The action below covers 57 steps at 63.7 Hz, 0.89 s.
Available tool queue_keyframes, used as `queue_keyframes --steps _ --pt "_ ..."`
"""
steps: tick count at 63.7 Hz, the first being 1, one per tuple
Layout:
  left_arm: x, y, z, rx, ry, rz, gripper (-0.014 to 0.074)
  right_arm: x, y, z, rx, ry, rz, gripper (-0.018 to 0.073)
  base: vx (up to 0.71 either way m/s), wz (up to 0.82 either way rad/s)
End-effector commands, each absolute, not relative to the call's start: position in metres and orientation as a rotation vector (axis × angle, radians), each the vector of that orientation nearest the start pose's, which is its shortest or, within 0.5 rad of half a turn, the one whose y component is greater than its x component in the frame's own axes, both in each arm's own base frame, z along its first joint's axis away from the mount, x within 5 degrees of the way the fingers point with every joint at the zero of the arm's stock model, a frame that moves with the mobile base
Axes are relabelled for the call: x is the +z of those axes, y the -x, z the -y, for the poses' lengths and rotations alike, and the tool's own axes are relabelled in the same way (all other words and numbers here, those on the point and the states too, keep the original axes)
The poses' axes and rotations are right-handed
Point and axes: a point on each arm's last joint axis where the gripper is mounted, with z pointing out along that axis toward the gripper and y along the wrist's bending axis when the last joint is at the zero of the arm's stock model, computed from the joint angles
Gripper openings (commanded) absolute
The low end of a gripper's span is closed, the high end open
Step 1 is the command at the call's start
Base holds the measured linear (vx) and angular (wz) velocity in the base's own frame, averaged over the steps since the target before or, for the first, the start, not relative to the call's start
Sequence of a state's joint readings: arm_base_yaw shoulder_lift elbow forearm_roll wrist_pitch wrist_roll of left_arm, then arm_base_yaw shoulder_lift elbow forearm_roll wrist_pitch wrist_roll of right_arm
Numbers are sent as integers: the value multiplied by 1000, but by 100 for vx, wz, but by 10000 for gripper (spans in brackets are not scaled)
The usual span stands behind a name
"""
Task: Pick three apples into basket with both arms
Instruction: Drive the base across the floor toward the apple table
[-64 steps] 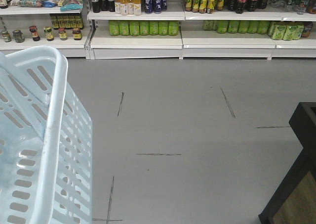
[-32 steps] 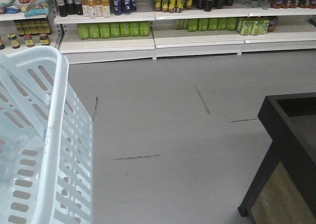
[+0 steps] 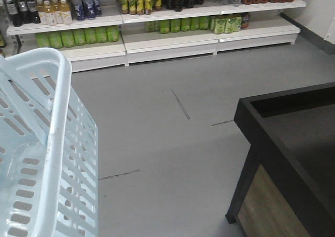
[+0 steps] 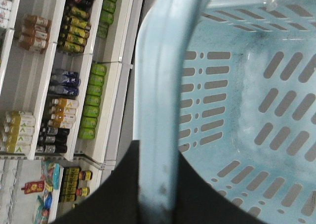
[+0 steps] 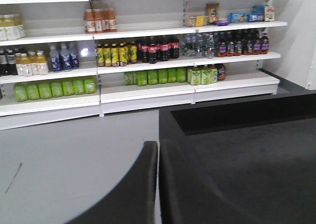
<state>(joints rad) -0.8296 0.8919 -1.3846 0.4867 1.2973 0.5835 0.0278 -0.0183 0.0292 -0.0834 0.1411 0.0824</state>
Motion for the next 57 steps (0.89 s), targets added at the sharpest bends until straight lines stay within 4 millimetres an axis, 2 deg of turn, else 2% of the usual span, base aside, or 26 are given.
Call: queue_keyframes --steps 1,57 --pt "485 -107 55 475 -1299 -1653 -6 195 -56 -1 6 21 -1565 -9 6 -35" --pt "485 -107 55 475 -1299 -1653 -6 195 -56 -1 6 21 -1565 -9 5 -36"
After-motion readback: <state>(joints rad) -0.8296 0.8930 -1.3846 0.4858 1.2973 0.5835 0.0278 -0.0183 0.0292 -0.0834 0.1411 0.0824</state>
